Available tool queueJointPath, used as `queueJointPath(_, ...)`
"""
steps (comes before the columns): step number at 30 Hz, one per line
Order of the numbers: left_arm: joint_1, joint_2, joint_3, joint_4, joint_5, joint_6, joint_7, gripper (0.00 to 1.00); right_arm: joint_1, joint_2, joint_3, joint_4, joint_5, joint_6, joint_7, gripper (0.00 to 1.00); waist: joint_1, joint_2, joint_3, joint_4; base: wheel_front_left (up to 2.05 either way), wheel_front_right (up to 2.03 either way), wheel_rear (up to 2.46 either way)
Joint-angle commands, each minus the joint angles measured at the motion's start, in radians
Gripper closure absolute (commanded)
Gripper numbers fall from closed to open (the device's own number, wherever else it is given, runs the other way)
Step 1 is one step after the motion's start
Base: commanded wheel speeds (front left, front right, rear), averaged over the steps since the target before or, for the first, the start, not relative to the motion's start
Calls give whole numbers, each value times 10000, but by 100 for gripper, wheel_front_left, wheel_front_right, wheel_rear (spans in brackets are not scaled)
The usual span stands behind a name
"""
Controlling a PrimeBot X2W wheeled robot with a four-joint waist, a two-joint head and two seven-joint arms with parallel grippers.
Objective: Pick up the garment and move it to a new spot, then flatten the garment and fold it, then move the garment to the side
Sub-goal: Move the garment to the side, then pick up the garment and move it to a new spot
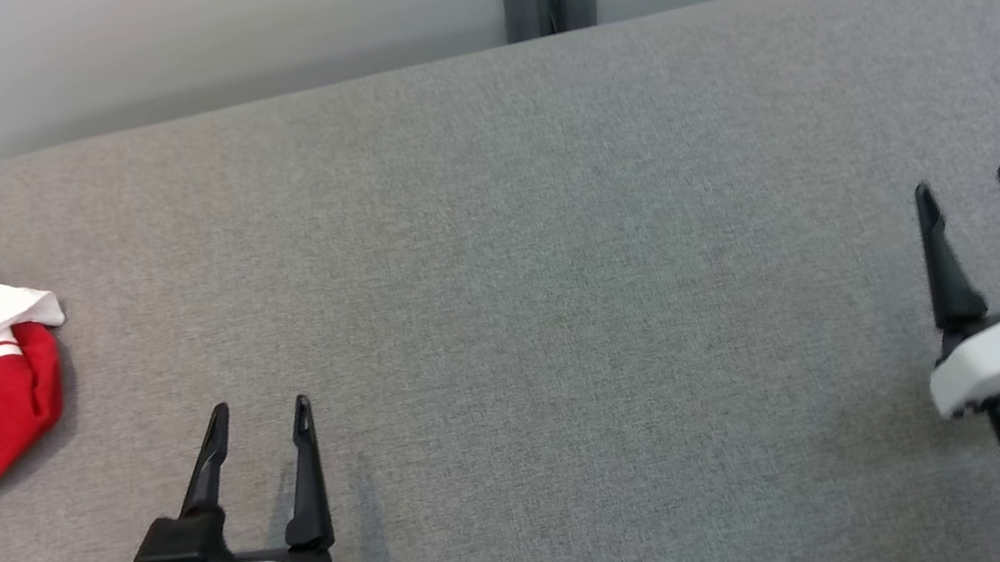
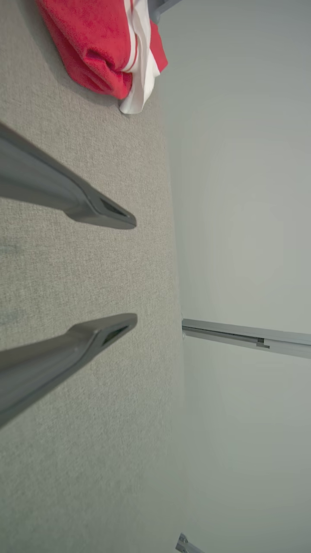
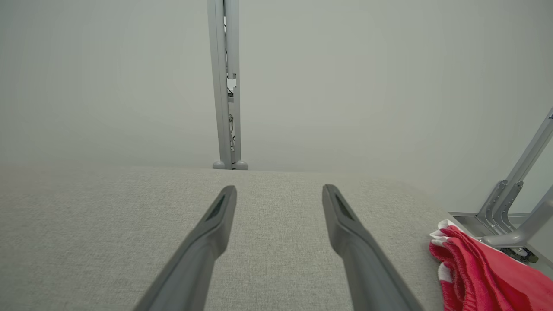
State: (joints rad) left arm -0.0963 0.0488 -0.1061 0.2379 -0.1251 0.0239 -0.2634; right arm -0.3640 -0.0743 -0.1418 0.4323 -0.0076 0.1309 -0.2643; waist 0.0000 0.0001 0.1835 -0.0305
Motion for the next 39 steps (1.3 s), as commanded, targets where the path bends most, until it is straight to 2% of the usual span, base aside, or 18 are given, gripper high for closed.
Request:
queueJointPath(1,148,39,144,-15,-102,80,-14,0,344,32,114,-127,85,-3,5,0,0,-1,-286,189,0,0,0)
queueJointPath(8,669,38,736,37,-75,144,-14,0,1593,207,393,-342,377,-3,5,0,0,-1,-943,290,0,0,0)
queueJointPath(16,1157,38,1216,214,-95,122,-14,0,2141,209,1327,-289,752,-3,5,0,0,-1,-1576,227,0,0,0)
queueJointPath(24,1367,39,1190,326,-200,253,-14,0,2335,207,1449,-277,1380,-1,5,0,0,-1,-1879,180,0,0,0)
queueJointPath(39,1488,38,1233,321,-219,260,-14,0,2499,205,1609,-384,1494,-1,5,0,0,-1,-1977,150,0,0,0)
